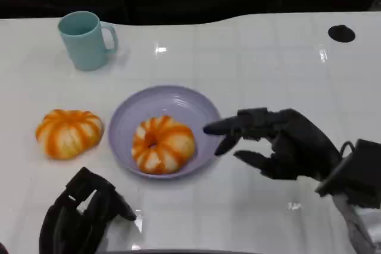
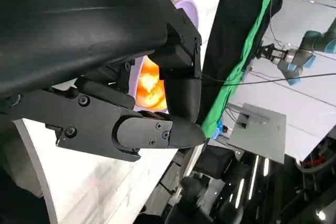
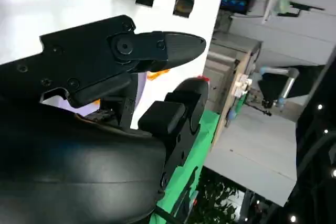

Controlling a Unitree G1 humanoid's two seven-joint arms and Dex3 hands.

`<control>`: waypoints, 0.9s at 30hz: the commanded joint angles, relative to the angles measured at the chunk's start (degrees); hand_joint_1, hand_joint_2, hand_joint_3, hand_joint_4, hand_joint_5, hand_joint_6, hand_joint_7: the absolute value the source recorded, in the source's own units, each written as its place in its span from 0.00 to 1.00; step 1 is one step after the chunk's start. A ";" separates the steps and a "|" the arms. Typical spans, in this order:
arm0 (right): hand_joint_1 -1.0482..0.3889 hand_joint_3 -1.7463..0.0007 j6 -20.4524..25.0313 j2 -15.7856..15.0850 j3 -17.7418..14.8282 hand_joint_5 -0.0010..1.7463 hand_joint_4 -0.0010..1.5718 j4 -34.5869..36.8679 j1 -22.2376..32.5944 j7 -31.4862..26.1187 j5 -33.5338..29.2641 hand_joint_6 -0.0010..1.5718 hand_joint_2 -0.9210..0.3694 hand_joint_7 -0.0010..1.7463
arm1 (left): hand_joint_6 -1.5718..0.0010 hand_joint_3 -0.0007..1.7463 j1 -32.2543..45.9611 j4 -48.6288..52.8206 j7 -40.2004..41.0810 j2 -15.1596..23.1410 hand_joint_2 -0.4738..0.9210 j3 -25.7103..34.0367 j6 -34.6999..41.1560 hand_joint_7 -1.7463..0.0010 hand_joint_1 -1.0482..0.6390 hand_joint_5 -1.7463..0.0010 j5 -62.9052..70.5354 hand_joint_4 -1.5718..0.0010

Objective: Grasp the bread from the table and place it into the plate.

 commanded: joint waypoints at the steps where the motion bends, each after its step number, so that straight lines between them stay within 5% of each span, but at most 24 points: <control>1: 0.38 0.79 1.05 -0.31 -3.36 0.76 0.32 -1.55 2.95 3.77 3.85 0.36 0.00 0.58 | 0.70 0.14 0.22 -0.86 0.64 0.68 1.00 -0.02 0.48 0.09 0.28 0.00 0.18 0.59; 6: 0.34 0.80 6.51 1.41 -7.25 0.91 0.36 -3.43 6.96 7.87 10.46 0.36 0.00 0.77 | 0.70 0.14 0.19 -1.17 0.48 0.71 1.00 0.04 1.29 0.09 0.28 0.00 -0.14 0.59; 13: 0.33 0.79 20.42 1.19 -11.83 1.00 0.45 -5.07 11.00 10.24 15.89 0.40 0.00 0.85 | 0.70 0.14 -0.15 -0.93 0.38 1.23 1.00 0.21 1.49 0.10 0.28 0.00 0.07 0.60; 22: 0.35 0.77 26.16 2.78 -15.44 1.00 0.55 -4.94 13.85 12.20 17.01 0.41 0.00 1.00 | 0.68 0.14 -0.21 -0.81 0.02 1.98 1.00 0.57 1.85 0.12 0.28 0.00 -0.13 0.59; 27: 0.36 0.74 25.29 3.81 -16.32 1.00 0.57 -3.83 14.43 13.26 16.13 0.43 0.00 1.00 | 0.67 0.13 -0.37 -0.50 -0.49 2.46 1.00 0.72 1.70 0.13 0.28 0.00 -0.19 0.60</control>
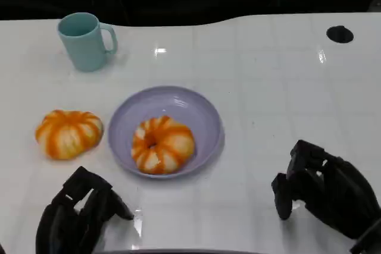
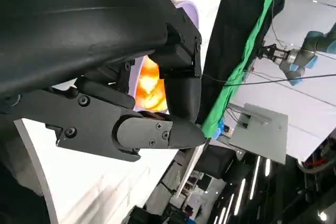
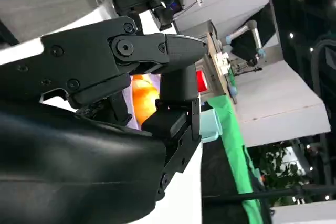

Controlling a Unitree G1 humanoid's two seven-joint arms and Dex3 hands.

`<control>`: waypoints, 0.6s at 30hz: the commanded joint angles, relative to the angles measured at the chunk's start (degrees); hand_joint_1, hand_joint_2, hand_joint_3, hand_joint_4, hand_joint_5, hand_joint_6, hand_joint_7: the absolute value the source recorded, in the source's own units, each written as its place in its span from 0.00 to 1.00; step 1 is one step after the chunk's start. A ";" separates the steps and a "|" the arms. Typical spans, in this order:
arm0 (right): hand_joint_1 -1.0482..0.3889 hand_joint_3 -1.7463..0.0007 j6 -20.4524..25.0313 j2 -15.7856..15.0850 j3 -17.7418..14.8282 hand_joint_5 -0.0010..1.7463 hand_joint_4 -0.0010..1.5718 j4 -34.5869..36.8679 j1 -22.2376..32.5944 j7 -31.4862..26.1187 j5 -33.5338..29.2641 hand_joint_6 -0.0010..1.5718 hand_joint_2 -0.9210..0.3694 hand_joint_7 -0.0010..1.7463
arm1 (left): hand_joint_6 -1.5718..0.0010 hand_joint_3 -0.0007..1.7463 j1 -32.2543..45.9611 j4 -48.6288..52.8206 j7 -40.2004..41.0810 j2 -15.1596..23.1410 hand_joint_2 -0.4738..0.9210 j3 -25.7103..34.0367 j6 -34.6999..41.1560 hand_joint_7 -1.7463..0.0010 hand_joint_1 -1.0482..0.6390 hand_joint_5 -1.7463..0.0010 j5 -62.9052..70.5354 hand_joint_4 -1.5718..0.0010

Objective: Grasp the bread from the table and place it into the plate.

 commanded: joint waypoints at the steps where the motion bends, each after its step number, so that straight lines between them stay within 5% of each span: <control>1: 0.36 0.74 -0.58 0.26 -1.49 1.00 0.57 0.84 0.51 1.38 -0.12 0.43 0.00 1.00 | 0.67 0.13 -0.32 0.01 -0.48 1.43 1.00 0.29 -0.18 0.13 0.28 0.00 0.00 0.60; 18: 0.35 0.80 1.60 0.64 -4.41 1.00 0.61 4.28 -1.22 4.43 -0.33 0.46 0.00 1.00 | 0.67 0.14 -0.98 0.94 -0.47 1.22 1.00 0.43 -1.08 0.14 0.28 0.00 0.06 0.60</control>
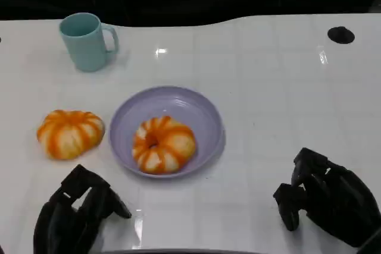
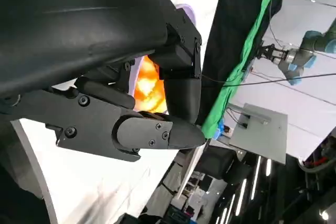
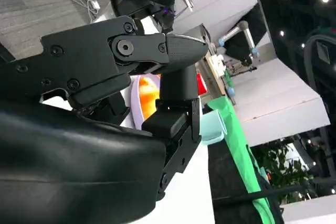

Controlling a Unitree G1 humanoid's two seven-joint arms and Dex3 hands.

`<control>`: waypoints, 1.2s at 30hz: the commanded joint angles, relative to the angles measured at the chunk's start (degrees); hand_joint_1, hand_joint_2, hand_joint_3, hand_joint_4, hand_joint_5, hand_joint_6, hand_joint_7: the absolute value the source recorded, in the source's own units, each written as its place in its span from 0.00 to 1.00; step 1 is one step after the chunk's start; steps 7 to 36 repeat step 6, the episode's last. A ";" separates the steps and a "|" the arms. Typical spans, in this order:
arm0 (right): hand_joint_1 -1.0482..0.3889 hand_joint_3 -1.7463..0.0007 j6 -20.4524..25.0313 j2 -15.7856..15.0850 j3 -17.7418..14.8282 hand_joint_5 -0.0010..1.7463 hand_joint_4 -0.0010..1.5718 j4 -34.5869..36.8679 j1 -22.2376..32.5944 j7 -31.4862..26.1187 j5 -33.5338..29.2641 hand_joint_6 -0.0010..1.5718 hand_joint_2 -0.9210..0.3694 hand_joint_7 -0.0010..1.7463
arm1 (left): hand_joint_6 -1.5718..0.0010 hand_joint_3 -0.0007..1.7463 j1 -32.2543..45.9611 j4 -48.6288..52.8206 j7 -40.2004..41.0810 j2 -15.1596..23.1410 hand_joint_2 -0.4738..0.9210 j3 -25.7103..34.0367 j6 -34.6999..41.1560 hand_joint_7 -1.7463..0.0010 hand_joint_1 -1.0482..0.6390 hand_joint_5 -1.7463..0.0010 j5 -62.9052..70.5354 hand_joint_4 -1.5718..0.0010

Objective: Grasp the bread from the table and place it into the plate.

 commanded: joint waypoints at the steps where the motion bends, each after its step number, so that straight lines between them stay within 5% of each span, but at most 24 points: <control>1: 0.35 0.80 -0.93 -0.66 -0.84 1.00 0.61 1.35 -1.00 1.25 -0.33 0.46 0.00 1.00 | 0.67 0.14 -0.36 0.82 -0.37 0.80 1.00 0.42 -0.76 0.14 0.28 0.00 -0.05 0.60; 36: 0.34 0.80 -0.64 -0.76 -1.02 1.00 0.61 1.91 -1.12 1.69 -0.59 0.47 0.00 1.00 | 0.69 0.13 -0.54 1.06 -0.77 0.69 1.00 0.63 -0.33 0.11 0.28 0.00 -0.58 0.60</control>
